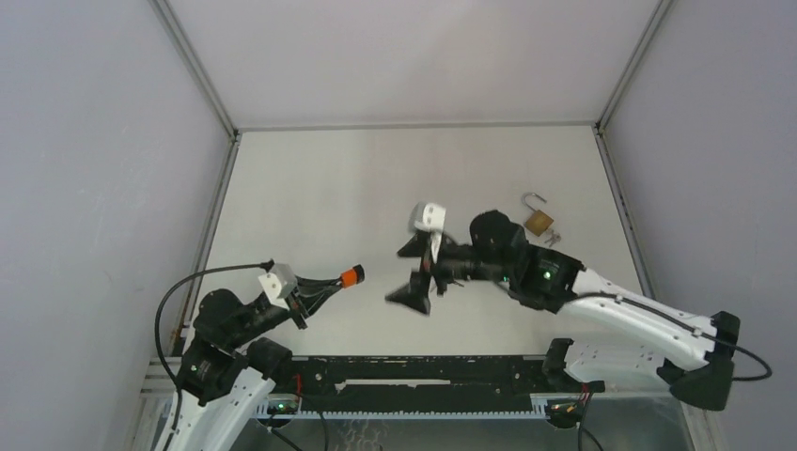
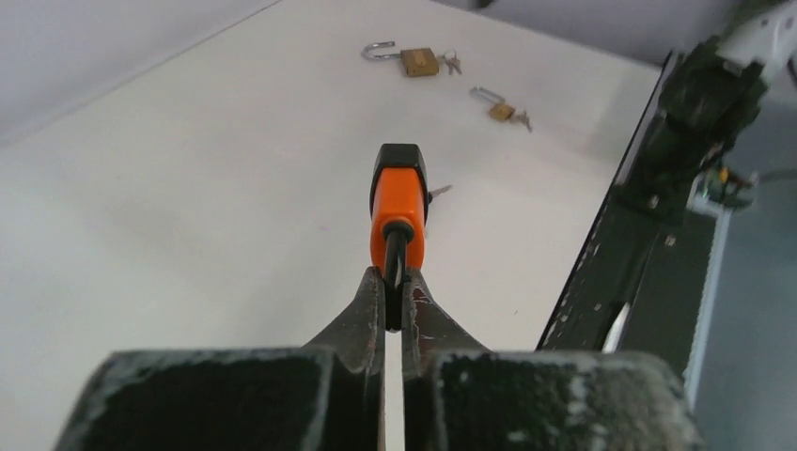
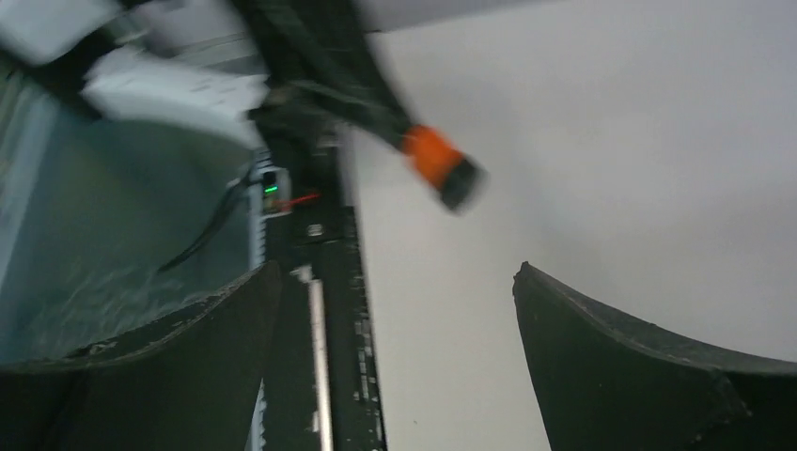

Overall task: Lock with the key
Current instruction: Place the lock at the center of the board.

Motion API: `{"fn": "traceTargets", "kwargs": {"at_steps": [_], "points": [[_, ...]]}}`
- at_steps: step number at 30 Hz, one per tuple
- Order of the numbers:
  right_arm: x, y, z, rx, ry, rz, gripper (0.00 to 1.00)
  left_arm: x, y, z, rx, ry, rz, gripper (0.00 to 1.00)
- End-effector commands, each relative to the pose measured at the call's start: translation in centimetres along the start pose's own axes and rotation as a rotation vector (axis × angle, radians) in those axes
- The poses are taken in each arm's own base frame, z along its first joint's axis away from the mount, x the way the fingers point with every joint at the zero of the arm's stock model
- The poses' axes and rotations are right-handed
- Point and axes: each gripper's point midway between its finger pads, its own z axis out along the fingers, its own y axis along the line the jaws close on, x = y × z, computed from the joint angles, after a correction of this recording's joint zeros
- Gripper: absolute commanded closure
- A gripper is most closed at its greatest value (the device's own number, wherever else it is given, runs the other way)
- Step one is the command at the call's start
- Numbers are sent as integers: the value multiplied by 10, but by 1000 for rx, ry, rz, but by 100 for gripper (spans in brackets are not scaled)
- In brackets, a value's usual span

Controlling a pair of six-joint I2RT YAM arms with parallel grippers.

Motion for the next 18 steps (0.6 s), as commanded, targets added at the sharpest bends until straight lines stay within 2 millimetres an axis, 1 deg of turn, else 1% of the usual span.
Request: {"fn": "traceTargets", "kwargs": {"at_steps": [1,3,7,9,13,14,16,18], "points": [[19,83,-9,-292,65,-437,1,-16,-13,-12,124,34,377,100],[16,91,2,-269,84,-493,1,-14,-17,-14,148,59,401,100],[6,82,30,-174,161,-501,1,-16,-19,-15,168,70,429,100],[5,81,43,-172,183,-510,4,-15,-19,-16,170,78,443,100],[4,83,63,-196,205,-504,17,-16,-20,-17,178,83,445,100],[4,83,66,-208,208,-492,19,-16,-21,-17,181,83,443,100],[4,82,71,-230,205,-456,29,-16,-22,-17,185,80,446,100],[4,77,76,-235,204,-418,32,-16,-23,-18,190,81,443,100]]}}
